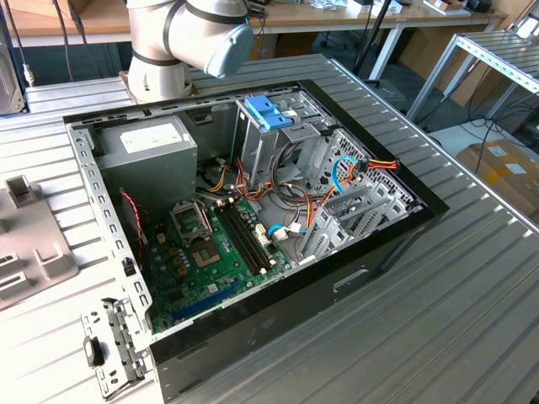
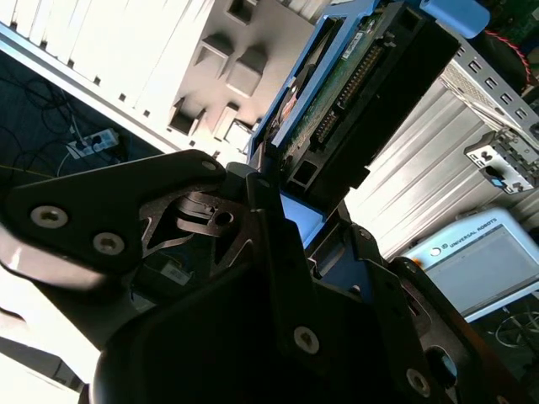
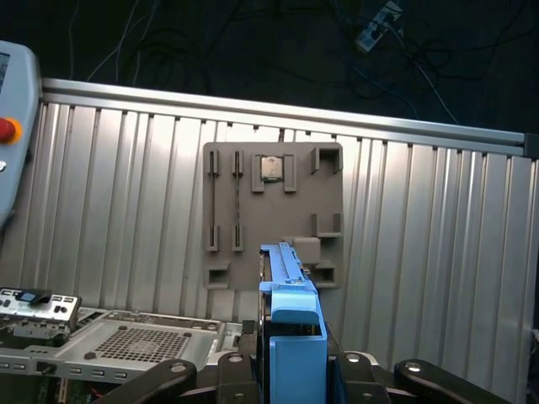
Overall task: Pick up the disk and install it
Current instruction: 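Pick up the disk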
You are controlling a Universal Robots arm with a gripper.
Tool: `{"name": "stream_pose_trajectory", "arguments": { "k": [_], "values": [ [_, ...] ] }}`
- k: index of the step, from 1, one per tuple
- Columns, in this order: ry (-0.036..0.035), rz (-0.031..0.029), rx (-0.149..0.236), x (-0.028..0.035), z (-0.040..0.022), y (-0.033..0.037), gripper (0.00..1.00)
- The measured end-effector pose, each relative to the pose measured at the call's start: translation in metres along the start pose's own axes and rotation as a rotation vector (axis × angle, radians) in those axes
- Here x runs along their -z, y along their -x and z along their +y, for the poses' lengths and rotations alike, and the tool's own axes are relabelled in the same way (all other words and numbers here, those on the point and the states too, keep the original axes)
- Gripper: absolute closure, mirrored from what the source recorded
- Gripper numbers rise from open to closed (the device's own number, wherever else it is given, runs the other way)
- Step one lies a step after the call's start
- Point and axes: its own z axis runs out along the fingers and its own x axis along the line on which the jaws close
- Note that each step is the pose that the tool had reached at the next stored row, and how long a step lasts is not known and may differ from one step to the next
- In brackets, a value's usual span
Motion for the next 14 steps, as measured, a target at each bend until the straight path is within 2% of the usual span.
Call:
{"name": "stream_pose_trajectory", "arguments": {
  "k": [14],
  "values": [
    [0.0000, 0.0000, 0.000, -0.0003, -0.0042, -0.0056, 0.63]
  ]
}}
